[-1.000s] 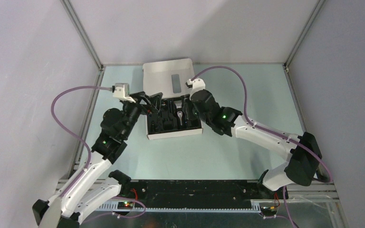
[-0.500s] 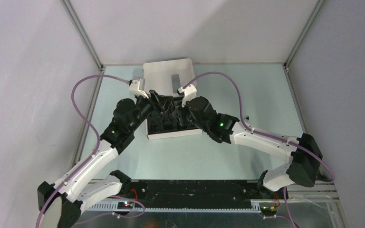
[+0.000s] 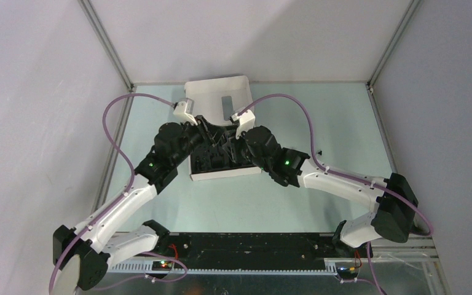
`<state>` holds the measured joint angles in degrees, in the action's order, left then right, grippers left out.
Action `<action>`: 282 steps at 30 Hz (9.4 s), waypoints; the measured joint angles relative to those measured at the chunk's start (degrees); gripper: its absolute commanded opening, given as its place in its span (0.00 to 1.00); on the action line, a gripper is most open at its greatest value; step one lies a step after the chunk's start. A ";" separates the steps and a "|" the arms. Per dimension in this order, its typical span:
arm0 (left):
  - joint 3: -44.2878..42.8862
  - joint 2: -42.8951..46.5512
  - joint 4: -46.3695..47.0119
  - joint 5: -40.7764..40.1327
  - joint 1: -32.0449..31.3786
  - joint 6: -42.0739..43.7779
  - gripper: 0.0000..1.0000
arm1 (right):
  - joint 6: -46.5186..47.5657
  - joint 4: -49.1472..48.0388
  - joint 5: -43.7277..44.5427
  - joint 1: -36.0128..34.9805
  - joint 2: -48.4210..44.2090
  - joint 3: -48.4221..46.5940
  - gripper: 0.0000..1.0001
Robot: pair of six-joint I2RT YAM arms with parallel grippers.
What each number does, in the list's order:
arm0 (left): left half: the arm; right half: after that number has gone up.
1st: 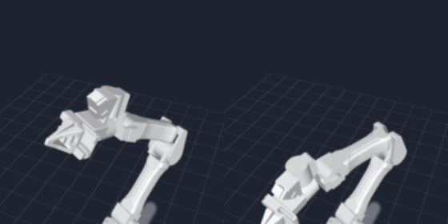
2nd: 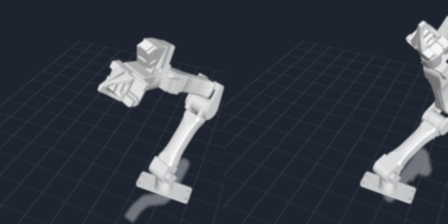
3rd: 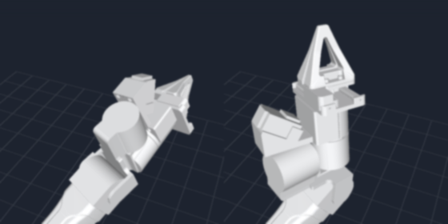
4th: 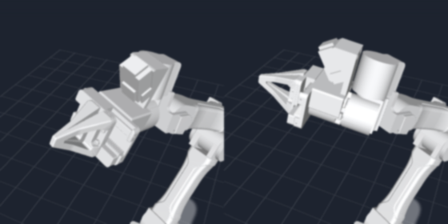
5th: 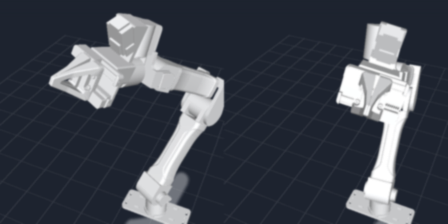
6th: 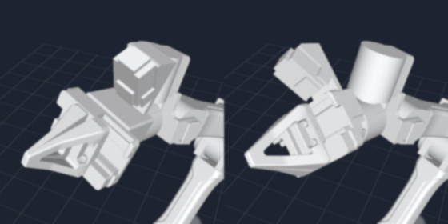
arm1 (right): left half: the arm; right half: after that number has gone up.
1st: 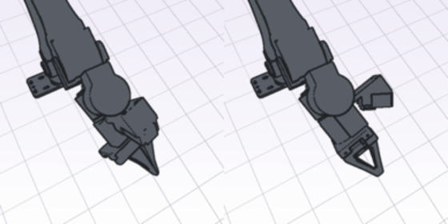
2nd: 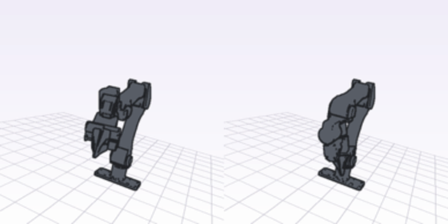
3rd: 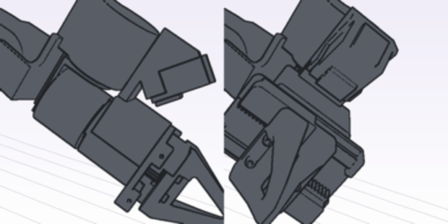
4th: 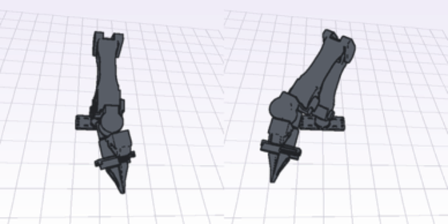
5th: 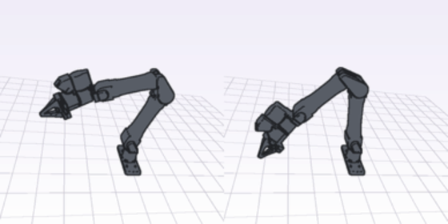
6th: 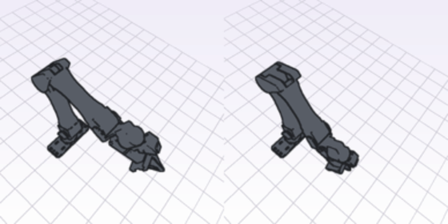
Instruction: Sort the hair-cutting tools
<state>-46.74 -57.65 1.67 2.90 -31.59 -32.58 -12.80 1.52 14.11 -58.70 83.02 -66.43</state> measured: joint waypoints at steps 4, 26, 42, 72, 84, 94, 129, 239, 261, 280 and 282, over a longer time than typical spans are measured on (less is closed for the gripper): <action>-0.02 -0.13 0.35 1.22 -0.04 -1.16 0.01 | 0.00 0.00 0.22 -0.02 0.00 0.22 0.11; -13.79 -19.19 -9.11 -13.29 2.86 6.71 0.00 | -4.90 10.80 7.06 11.08 -24.72 14.21 0.99; -24.04 -41.33 -8.26 -17.05 3.43 8.37 0.00 | -7.52 26.80 15.04 18.84 -50.93 20.92 0.99; -25.27 -47.87 -13.20 -19.63 3.85 8.61 0.40 | -8.20 31.50 19.71 19.45 -56.65 21.35 0.99; -25.70 -45.72 -16.04 -20.33 3.80 8.72 0.44 | -8.46 31.69 19.71 19.45 -56.74 21.44 0.99; -26.25 -45.31 -17.59 -19.41 3.02 7.96 0.08 | -8.59 31.76 19.71 19.45 -56.74 21.57 0.99; -22.29 -42.91 -20.41 -17.27 1.92 3.41 0.32 | -8.61 32.11 18.58 19.45 -55.58 21.59 0.99; 6.08 15.87 -18.40 3.56 5.03 -3.91 0.98 | -13.86 14.93 5.99 0.44 -6.78 7.72 0.11; 3.54 7.37 -9.92 0.98 -7.19 -7.23 0.77 | -8.00 -7.21 1.27 -4.24 -13.18 17.77 0.10; -0.22 2.14 -13.38 -6.36 -13.51 -1.86 0.50 | -7.89 -7.85 0.42 -4.24 -13.18 17.99 0.10; -0.66 1.75 -13.55 -6.47 -13.92 -1.73 0.44 | -7.89 -7.87 0.39 -4.24 -13.18 18.01 0.10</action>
<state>-47.40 -55.90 -11.88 -3.57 -45.52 -34.30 -20.69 -6.35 14.50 -62.94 69.84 -48.42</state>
